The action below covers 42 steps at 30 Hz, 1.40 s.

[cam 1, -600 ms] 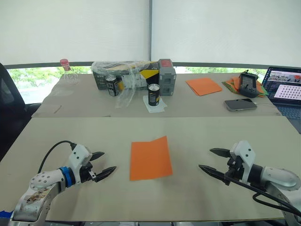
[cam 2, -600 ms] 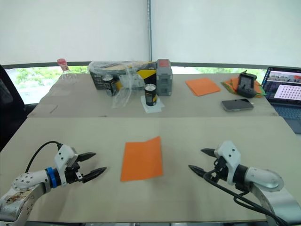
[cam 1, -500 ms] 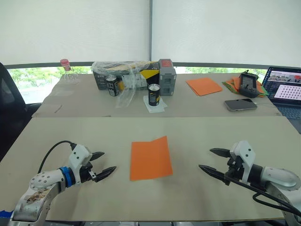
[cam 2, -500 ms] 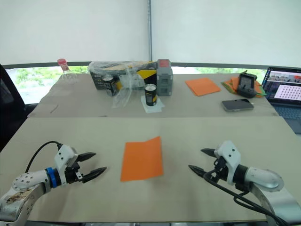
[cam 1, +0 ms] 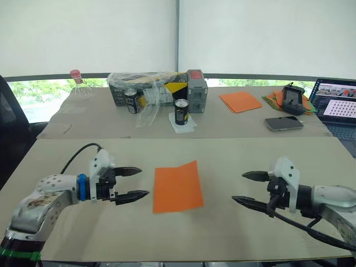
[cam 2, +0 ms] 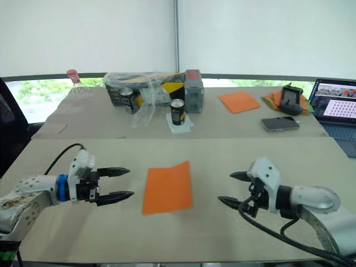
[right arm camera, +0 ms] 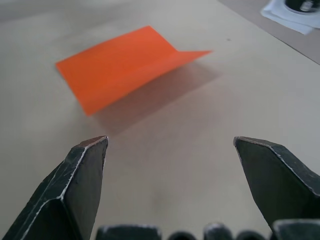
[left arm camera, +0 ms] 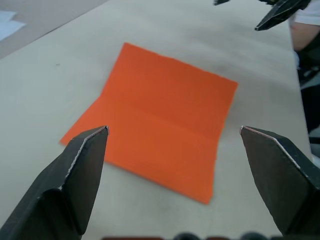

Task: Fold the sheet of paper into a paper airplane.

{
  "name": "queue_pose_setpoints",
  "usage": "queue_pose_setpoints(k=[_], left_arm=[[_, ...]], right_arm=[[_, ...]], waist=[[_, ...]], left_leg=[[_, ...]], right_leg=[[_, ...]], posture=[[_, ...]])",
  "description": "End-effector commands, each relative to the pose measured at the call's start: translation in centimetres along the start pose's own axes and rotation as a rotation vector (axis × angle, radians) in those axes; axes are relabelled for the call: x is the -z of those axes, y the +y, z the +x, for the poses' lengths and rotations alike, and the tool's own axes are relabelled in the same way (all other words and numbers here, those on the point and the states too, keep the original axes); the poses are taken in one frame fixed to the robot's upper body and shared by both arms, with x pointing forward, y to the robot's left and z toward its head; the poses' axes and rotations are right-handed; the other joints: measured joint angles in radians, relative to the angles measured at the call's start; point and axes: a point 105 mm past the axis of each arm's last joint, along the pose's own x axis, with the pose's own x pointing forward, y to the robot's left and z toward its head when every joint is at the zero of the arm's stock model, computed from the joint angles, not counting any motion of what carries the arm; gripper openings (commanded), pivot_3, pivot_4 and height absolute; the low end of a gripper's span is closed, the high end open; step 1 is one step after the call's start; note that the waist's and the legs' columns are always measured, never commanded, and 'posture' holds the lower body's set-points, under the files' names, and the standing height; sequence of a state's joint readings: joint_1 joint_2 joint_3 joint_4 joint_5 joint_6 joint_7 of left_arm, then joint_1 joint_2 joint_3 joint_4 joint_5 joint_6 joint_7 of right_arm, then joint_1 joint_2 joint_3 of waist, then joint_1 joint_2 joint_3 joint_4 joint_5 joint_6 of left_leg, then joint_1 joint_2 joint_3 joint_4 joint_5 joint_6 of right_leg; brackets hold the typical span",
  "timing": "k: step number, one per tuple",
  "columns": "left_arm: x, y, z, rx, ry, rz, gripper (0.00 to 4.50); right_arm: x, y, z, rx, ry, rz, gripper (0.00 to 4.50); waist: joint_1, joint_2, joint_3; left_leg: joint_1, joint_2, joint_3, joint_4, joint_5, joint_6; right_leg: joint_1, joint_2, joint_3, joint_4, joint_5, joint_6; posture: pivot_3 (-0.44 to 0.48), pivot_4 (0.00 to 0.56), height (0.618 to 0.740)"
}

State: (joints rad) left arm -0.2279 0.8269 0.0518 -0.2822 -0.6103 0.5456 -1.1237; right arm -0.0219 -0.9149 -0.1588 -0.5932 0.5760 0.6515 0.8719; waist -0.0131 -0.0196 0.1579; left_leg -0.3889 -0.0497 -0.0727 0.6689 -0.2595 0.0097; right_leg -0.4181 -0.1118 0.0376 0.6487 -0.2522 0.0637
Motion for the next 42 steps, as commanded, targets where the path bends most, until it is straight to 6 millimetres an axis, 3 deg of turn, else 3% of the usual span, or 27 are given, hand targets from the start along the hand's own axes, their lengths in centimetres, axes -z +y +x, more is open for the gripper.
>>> queue_pose_setpoints(k=[1,4,10,15,19,24,33,42], left_arm=[[-0.2,0.1,1.2,0.036,0.025,0.059,3.05],[1.4,0.8,3.4,0.037,0.097,0.114,1.98],[4.5,2.0,5.2,0.000,0.200,0.115,0.03],[6.4,1.9,6.3,0.001,0.248,0.103,0.00],[7.2,1.6,6.4,-0.001,0.271,0.087,0.00],[7.5,2.1,6.1,-0.028,0.284,0.072,0.00],[7.6,2.0,5.3,-0.048,0.294,0.047,0.00],[7.4,2.3,4.9,-0.090,0.282,0.030,0.00]], right_arm=[[-1.1,0.8,0.8,-0.010,-0.005,-0.030,4.50],[-0.8,0.3,1.7,0.051,0.025,-0.037,4.50],[-0.3,-1.4,2.8,0.145,0.060,-0.038,4.50],[1.0,-3.1,3.7,0.179,0.104,-0.038,2.91],[1.2,-2.9,5.8,0.124,0.091,-0.041,1.52],[-0.7,-1.6,8.8,0.008,-0.039,-0.003,0.02],[-4.5,1.0,11.9,-0.140,-0.205,0.023,0.02],[-3.0,2.4,15.8,-0.208,-0.209,0.099,0.02]], waist=[[0.000,0.000,0.000],[0.002,0.000,0.000],[-0.001,0.000,0.000],[0.000,0.000,0.000],[0.000,0.000,0.000],[0.000,0.000,0.000],[-0.004,0.000,0.000],[-0.006,0.000,-0.001]], left_leg=[[0.000,0.000,0.000,0.000,0.000,0.000],[0.000,-0.001,0.000,0.000,0.000,0.000],[-0.001,-0.002,0.000,0.003,0.000,0.000],[-0.003,-0.002,0.000,0.006,0.000,0.001],[-0.002,-0.002,0.000,0.008,-0.001,0.002],[-0.001,-0.002,0.000,0.009,-0.001,0.002],[0.000,-0.002,0.000,0.009,-0.001,0.002],[0.000,-0.001,0.000,0.009,-0.001,0.001]], right_leg=[[0.000,0.000,0.000,0.000,0.000,0.000],[0.001,0.000,0.000,0.000,0.000,0.000],[-0.001,-0.001,0.000,0.001,0.000,0.000],[-0.001,0.000,0.000,0.001,0.000,0.001],[0.001,0.000,0.000,0.001,0.000,0.001],[0.001,-0.001,0.000,0.002,0.001,0.001],[-0.002,0.000,0.001,0.008,0.000,0.001],[-0.002,0.000,0.001,0.009,0.000,0.001]], posture=[[0.000,0.150,0.739],[0.000,0.150,0.739],[0.000,0.150,0.739],[0.000,0.150,0.739],[0.000,0.150,0.739],[0.000,0.150,0.739],[0.000,0.150,0.739],[0.000,0.150,0.739]])
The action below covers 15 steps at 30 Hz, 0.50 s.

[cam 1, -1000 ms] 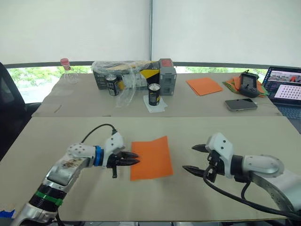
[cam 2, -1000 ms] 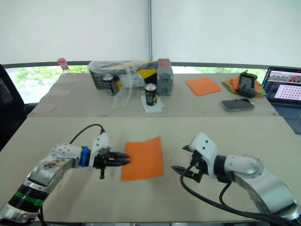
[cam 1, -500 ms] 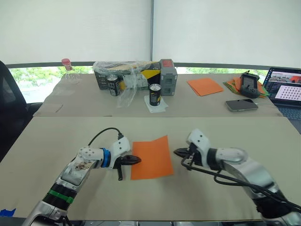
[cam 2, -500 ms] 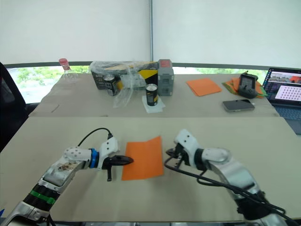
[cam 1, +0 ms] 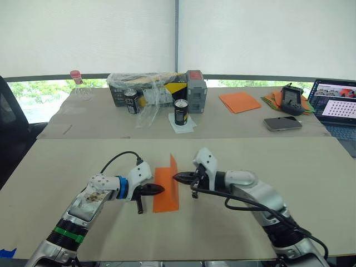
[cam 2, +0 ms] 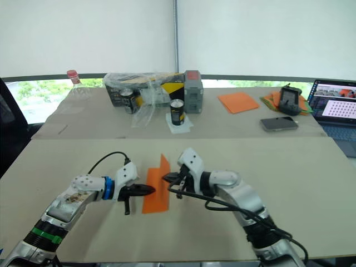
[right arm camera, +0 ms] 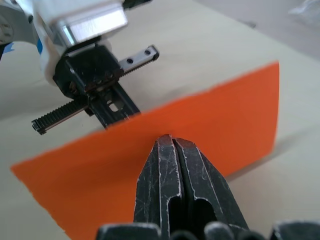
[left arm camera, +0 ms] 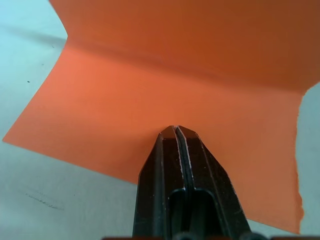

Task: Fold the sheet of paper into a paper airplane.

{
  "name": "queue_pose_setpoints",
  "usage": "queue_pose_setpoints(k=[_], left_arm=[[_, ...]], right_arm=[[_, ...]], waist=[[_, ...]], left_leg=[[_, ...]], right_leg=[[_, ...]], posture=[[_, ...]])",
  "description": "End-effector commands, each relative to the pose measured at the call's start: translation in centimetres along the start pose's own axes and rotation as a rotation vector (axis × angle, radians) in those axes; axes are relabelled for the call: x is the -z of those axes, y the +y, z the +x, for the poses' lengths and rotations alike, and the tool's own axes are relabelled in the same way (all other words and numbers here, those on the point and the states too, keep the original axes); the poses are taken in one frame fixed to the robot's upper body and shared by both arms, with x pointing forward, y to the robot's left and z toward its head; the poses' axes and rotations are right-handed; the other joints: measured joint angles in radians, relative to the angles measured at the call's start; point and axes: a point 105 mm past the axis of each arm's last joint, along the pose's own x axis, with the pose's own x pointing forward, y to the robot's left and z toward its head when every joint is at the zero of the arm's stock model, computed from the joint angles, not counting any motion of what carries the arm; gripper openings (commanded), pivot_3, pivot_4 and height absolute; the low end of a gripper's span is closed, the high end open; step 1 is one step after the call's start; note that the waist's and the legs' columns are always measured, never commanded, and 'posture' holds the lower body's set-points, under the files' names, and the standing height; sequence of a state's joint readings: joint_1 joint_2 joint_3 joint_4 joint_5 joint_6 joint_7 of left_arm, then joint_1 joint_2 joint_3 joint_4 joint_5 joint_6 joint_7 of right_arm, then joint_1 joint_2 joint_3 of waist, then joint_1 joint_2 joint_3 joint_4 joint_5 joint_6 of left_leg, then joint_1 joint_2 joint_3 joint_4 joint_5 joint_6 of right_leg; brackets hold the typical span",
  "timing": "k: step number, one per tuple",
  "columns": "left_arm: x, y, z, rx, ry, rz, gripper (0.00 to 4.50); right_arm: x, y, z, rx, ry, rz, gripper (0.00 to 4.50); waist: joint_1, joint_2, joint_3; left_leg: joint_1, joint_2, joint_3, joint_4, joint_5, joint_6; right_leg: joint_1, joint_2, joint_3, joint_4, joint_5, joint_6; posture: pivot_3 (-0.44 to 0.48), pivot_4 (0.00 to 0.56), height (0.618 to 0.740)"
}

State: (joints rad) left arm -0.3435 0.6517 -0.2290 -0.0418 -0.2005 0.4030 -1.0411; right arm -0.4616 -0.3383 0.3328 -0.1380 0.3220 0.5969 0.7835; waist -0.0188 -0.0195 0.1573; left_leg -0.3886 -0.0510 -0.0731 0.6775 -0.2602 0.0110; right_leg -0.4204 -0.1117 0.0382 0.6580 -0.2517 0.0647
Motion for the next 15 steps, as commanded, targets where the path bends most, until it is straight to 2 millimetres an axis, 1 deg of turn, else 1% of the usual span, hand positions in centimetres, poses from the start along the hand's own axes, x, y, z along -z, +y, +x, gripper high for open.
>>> queue_pose_setpoints(k=[1,5,9,15], left_arm=[[1.3,0.2,-0.5,-0.035,0.042,-0.049,0.00],[1.3,0.6,-1.0,-0.066,0.041,-0.059,0.00],[1.2,0.9,-1.9,-0.095,0.028,-0.076,0.00],[-0.6,2.2,-4.1,-0.166,-0.090,-0.157,0.00]], right_arm=[[0.1,-0.2,0.8,-0.012,-0.011,-0.029,0.02],[1.4,-0.7,1.3,-0.024,0.048,-0.051,0.02],[2.0,-1.0,1.6,-0.028,0.079,-0.062,0.02],[3.1,-0.8,2.0,-0.052,0.132,-0.072,0.02]], waist=[[-0.001,0.000,0.000],[-0.001,0.000,0.000],[-0.004,0.000,0.000],[-0.015,0.000,0.000]], left_leg=[[0.000,0.000,0.000,0.000,0.000,0.000],[0.000,-0.001,0.000,0.000,0.000,0.000],[0.000,0.000,0.000,0.000,0.000,-0.001],[0.000,0.000,0.000,-0.001,0.000,-0.001]], right_leg=[[0.000,0.000,0.000,0.000,0.000,0.000],[0.000,0.000,0.000,0.000,0.000,0.000],[-0.001,0.000,0.000,0.001,0.000,0.000],[-0.002,0.000,0.000,0.002,0.000,0.000]], posture=[[0.000,0.150,0.739],[0.000,0.150,0.739],[0.000,0.150,0.739],[0.000,0.150,0.739]])
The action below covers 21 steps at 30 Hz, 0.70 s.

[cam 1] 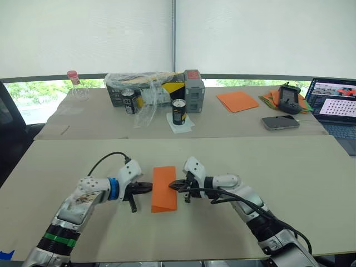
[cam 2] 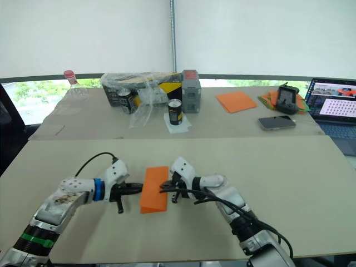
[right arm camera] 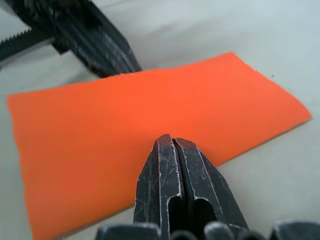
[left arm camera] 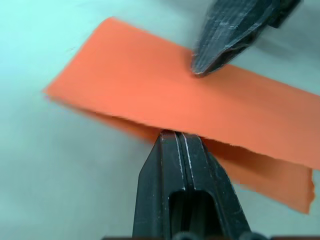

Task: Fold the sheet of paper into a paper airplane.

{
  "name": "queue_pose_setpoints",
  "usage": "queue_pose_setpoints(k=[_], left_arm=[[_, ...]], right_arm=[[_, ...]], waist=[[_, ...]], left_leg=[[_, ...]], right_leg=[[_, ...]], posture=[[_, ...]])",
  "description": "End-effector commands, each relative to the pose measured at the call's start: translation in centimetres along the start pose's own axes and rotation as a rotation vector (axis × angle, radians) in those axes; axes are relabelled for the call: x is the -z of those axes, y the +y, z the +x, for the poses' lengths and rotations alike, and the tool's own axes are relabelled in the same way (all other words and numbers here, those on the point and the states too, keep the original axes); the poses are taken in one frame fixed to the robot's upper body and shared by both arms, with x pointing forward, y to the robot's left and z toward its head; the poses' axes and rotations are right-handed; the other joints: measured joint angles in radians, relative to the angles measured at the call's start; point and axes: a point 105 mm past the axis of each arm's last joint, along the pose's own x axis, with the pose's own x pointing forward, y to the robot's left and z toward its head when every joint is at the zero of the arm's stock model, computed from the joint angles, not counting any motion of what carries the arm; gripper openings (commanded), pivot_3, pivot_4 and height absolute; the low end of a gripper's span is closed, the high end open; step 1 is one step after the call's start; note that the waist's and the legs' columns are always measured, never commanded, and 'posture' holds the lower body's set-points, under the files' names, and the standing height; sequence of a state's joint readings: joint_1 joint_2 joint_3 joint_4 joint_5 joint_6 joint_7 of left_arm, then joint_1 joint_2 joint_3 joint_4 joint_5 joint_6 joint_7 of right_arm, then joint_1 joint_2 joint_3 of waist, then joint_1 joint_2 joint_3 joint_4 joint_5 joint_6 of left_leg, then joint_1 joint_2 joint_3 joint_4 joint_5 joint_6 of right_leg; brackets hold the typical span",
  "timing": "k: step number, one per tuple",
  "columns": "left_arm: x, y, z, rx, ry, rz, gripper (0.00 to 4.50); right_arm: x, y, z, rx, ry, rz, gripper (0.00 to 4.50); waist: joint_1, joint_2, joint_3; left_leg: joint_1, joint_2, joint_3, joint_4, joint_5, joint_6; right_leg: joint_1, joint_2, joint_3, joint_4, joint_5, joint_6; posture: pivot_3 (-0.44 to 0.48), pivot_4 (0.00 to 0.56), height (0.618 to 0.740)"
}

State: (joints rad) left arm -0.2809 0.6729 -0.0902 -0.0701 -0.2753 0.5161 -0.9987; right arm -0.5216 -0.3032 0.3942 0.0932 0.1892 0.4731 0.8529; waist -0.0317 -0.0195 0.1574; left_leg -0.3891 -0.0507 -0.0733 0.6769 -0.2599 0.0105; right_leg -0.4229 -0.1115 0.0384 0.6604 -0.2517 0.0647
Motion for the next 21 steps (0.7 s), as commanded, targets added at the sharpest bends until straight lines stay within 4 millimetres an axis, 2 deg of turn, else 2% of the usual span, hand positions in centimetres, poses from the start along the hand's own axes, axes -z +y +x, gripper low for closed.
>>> queue_pose_setpoints(k=[1,6,9,13,17,21], left_arm=[[-1.9,0.9,-1.5,-0.048,-0.076,-0.014,0.00],[-3.6,1.6,-1.8,-0.056,-0.163,-0.046,0.00],[-4.0,0.5,-0.6,0.011,-0.173,-0.036,0.00],[-3.1,-0.7,1.0,0.063,-0.117,-0.009,0.00],[-1.0,-2.0,2.3,0.106,-0.031,0.011,0.00],[-0.2,-3.3,3.4,0.149,-0.009,0.003,0.00]], right_arm=[[0.3,0.6,0.5,-0.033,0.025,-0.033,0.02],[1.0,0.7,0.6,-0.032,0.047,-0.023,0.02],[1.1,0.8,0.5,-0.029,0.050,-0.022,0.02],[1.0,0.7,0.2,-0.014,0.046,-0.021,0.02],[0.6,0.4,-0.4,0.009,0.031,-0.018,0.02],[0.4,0.5,-0.5,0.012,0.022,-0.024,0.02]], waist=[[-0.003,0.000,0.000],[-0.002,0.000,0.000],[-0.005,0.000,0.000],[-0.006,0.000,0.000],[-0.005,0.000,0.000],[0.000,0.000,0.000]], left_leg=[[0.000,0.000,0.000,0.000,0.000,0.000],[0.000,0.000,0.000,0.000,0.000,0.000],[0.000,0.000,0.000,0.000,0.000,0.000],[0.000,-0.001,0.000,0.000,0.000,0.000],[0.000,-0.001,0.000,0.000,0.000,0.000],[0.000,-0.001,0.000,0.000,0.000,0.000]], right_leg=[[0.000,0.000,0.000,0.000,0.000,0.000],[0.001,0.000,0.000,0.000,0.000,0.000],[0.001,0.000,0.000,0.000,0.000,0.000],[0.001,-0.001,0.000,0.000,0.000,0.000],[0.000,-0.001,0.000,-0.001,0.000,0.000],[0.001,-0.001,0.000,-0.001,0.000,0.000]], posture=[[0.000,0.150,0.739],[0.000,0.150,0.739],[0.000,0.150,0.739],[0.000,0.150,0.739],[0.000,0.150,0.739],[0.000,0.150,0.739]])
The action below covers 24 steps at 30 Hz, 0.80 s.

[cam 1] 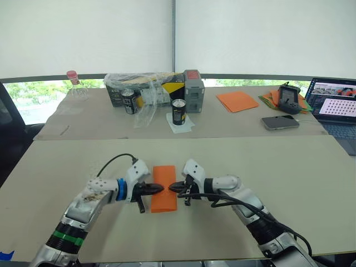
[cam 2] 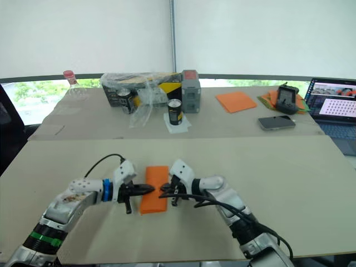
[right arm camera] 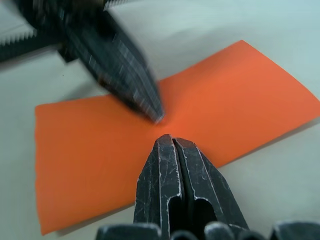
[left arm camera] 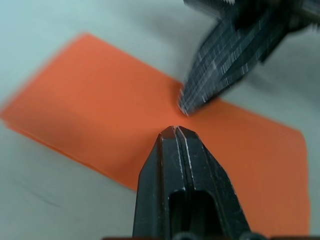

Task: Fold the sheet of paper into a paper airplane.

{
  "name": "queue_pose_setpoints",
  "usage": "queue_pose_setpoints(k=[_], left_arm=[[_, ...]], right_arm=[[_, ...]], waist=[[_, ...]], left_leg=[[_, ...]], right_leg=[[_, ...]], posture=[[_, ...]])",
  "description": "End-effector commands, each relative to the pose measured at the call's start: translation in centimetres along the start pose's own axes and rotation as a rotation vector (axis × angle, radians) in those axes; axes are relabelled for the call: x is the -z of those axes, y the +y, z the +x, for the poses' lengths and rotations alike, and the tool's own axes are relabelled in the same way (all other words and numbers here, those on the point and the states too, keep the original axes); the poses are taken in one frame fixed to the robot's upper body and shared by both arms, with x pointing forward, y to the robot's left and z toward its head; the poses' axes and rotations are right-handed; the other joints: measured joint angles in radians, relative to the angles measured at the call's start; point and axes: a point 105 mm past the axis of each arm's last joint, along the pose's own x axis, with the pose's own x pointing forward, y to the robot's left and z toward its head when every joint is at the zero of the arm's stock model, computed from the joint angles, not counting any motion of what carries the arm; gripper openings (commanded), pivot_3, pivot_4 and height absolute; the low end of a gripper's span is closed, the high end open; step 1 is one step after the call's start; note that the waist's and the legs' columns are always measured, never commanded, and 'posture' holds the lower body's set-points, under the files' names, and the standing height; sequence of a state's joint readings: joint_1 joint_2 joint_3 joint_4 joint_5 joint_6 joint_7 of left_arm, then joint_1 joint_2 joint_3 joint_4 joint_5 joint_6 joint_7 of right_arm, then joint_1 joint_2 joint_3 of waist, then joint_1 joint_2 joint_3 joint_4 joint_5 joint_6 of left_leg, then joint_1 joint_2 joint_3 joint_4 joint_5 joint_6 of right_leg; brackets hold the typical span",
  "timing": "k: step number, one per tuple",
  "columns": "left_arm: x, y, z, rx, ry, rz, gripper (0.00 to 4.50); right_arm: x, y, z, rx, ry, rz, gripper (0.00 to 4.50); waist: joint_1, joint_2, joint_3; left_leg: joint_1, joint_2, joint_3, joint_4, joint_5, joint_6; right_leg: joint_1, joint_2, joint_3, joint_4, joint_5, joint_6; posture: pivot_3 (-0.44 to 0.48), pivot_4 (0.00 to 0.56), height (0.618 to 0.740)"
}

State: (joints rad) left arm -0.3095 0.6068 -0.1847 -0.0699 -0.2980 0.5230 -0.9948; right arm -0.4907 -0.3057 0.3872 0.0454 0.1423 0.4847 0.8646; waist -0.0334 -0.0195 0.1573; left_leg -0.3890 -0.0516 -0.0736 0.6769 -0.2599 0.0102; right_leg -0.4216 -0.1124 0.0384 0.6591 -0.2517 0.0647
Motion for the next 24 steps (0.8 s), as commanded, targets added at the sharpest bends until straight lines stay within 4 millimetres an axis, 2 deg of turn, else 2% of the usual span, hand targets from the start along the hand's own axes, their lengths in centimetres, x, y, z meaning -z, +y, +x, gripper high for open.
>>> queue_pose_setpoints(k=[1,4,9,13,17,24], left_arm=[[0.7,-1.0,0.8,0.038,0.039,0.027,0.00],[1.9,-1.2,0.8,0.045,0.098,0.075,0.00],[2.4,-0.8,0.4,0.025,0.103,0.061,0.00],[2.5,-0.9,0.3,0.021,0.100,0.056,0.00],[2.5,-1.2,0.4,0.026,0.098,0.057,0.00],[3.7,-2.6,0.2,0.076,0.159,0.067,0.00]], right_arm=[[0.0,0.2,-0.3,0.006,0.001,-0.003,0.02],[-0.6,-0.1,-0.6,0.019,-0.024,-0.038,0.02],[-2.6,-0.6,-1.2,0.028,-0.075,-0.125,0.02],[-1.4,-0.8,-0.7,0.015,-0.051,-0.105,0.02],[0.3,-2.3,-0.2,0.065,-0.053,-0.045,0.02],[0.3,-4.5,0.6,0.097,-0.063,-0.051,0.02]], waist=[[0.004,0.000,0.000],[0.007,0.000,0.000],[0.009,0.000,0.000],[0.008,0.000,0.000],[0.006,0.000,-0.001],[-0.005,0.001,-0.002]], left_leg=[[0.000,0.000,0.000,0.000,0.000,0.000],[0.000,0.000,0.000,0.000,0.000,0.000],[0.000,0.000,0.000,0.000,0.000,0.000],[0.001,0.000,0.000,0.000,0.000,0.000],[0.001,0.000,0.000,-0.001,0.000,0.000],[0.005,0.000,0.000,-0.001,0.000,0.000]], right_leg=[[0.000,0.000,0.000,0.000,0.000,0.000],[0.000,0.000,0.000,0.000,0.000,0.000],[0.000,0.000,0.000,0.000,0.000,0.000],[0.000,0.000,0.000,0.000,0.000,0.000],[0.001,0.000,0.000,0.000,0.000,0.000],[0.004,0.000,0.001,0.000,0.000,0.000]], posture=[[0.000,0.150,0.739],[0.000,0.150,0.739],[0.000,0.150,0.739],[0.000,0.150,0.739],[0.000,0.150,0.739],[0.000,0.150,0.739]])
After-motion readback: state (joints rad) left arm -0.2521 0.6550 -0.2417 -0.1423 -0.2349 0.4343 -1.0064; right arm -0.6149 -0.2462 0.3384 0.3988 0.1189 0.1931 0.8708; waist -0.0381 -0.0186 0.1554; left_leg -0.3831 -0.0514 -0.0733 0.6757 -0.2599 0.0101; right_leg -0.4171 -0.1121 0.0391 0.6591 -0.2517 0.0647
